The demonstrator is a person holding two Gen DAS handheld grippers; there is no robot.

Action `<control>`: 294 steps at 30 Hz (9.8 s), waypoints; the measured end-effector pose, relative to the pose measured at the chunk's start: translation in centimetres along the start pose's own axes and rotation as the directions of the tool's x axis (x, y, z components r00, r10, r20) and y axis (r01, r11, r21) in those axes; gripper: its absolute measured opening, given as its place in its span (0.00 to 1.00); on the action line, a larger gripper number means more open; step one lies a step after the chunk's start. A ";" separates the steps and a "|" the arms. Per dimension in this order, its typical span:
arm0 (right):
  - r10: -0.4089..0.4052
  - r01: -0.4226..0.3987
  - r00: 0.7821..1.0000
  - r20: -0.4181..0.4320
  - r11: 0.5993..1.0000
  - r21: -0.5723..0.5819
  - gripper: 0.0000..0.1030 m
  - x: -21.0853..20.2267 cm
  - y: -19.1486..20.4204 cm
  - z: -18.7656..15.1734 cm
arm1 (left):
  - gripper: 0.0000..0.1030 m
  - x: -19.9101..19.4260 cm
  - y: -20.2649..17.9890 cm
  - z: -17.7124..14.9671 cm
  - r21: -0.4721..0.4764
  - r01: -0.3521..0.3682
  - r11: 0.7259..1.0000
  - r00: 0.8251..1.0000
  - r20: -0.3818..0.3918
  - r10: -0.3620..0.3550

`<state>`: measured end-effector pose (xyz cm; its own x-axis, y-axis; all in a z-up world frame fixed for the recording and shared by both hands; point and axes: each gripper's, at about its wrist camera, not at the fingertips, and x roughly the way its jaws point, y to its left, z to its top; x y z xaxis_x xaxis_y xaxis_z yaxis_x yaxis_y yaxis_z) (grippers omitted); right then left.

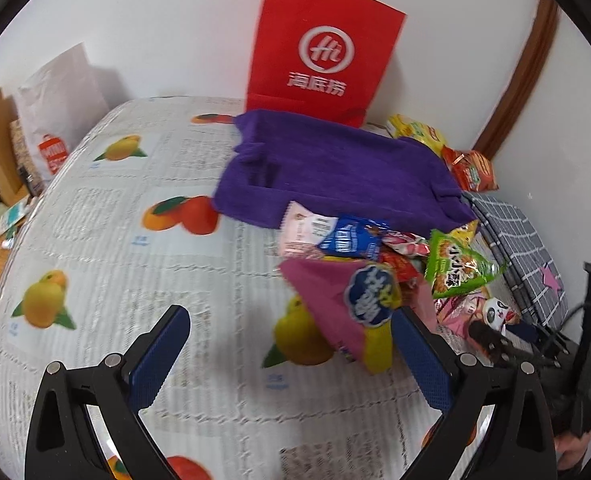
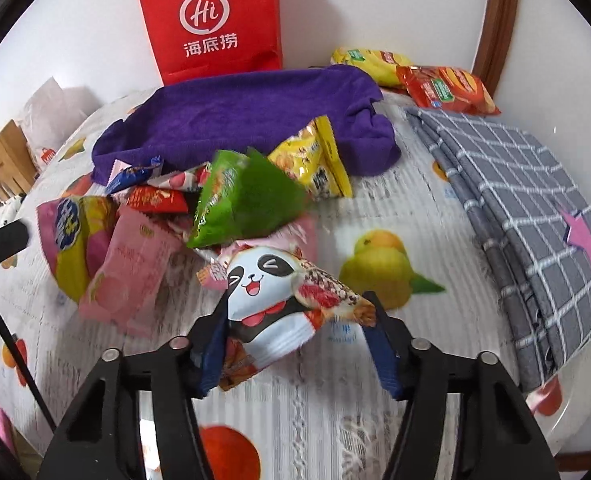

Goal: Organize snacks
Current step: 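Grasp the panda-print snack packet with the right tool while the left tool grasps the pink snack bag, then lift and carry both held packets toward the purple towel with both tools, then lower the panda packet onto the purple towel and open the right tool, then release the pink bag on the towel with the left tool while the right tool grasps the yellow chips bag, then grasp the blue snack bag from the pile with the left tool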

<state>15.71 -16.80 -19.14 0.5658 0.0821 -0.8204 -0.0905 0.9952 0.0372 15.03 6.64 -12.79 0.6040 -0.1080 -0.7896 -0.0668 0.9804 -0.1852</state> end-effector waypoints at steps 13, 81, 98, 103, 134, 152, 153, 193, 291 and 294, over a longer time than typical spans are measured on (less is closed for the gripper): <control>0.007 -0.006 1.000 -0.029 1.000 0.026 0.55 0.5 -1.5 -2.7 | 0.94 3.9 -3.9 0.4 0.096 -0.036 0.995 0.998 -0.049 0.041; 0.034 -0.050 0.958 0.286 0.997 0.051 0.43 -11.4 -1.2 3.8 | 0.62 -4.9 -1.2 4.6 0.051 0.052 0.997 0.996 0.071 -0.056; 0.061 -0.061 0.953 0.296 0.998 -0.008 0.43 -10.0 0.8 14.0 | 0.62 -3.6 -2.4 11.9 0.073 0.011 0.997 0.994 0.105 -0.018; 0.058 -0.052 0.953 0.299 0.998 -0.027 0.43 -8.8 1.4 16.7 | 0.62 -2.2 -2.6 14.1 0.069 0.008 0.998 0.994 0.106 -0.016; 0.109 -0.088 0.973 0.204 0.990 -0.109 0.43 4.8 2.5 26.0 | 0.62 11.8 -1.8 20.4 0.056 -0.021 0.998 1.000 0.005 0.021; 0.092 -0.094 0.995 -0.026 0.992 -0.079 0.43 11.8 -0.2 25.6 | 0.62 15.7 -0.7 20.2 0.057 -0.007 0.998 0.998 -0.061 0.010; 0.101 -0.103 0.994 -0.028 0.992 -0.073 0.43 12.0 -0.1 25.5 | 0.62 15.9 -0.8 20.1 0.058 -0.002 0.998 0.998 -0.065 0.006; 0.124 -0.101 0.982 0.139 0.982 -0.157 0.69 6.6 2.6 25.1 | 0.77 16.0 -0.9 20.5 0.029 0.077 0.997 0.995 -0.063 -0.075; 0.179 -0.183 0.983 0.043 0.926 0.330 0.59 -1.3 -7.7 3.9 | 0.79 8.3 -1.9 5.6 0.188 0.148 0.971 0.970 -0.220 -0.105; 0.173 -0.176 0.984 0.037 0.925 0.338 0.60 -1.1 -8.0 3.8 | 0.79 8.9 -2.0 5.6 0.187 0.161 0.969 0.967 -0.228 -0.116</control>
<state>18.95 -24.60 -16.39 0.5713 0.2553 -0.7800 0.0937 0.9239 0.3711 24.97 4.62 -16.19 0.4107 -0.2561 -0.8750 0.1807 0.9636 -0.1972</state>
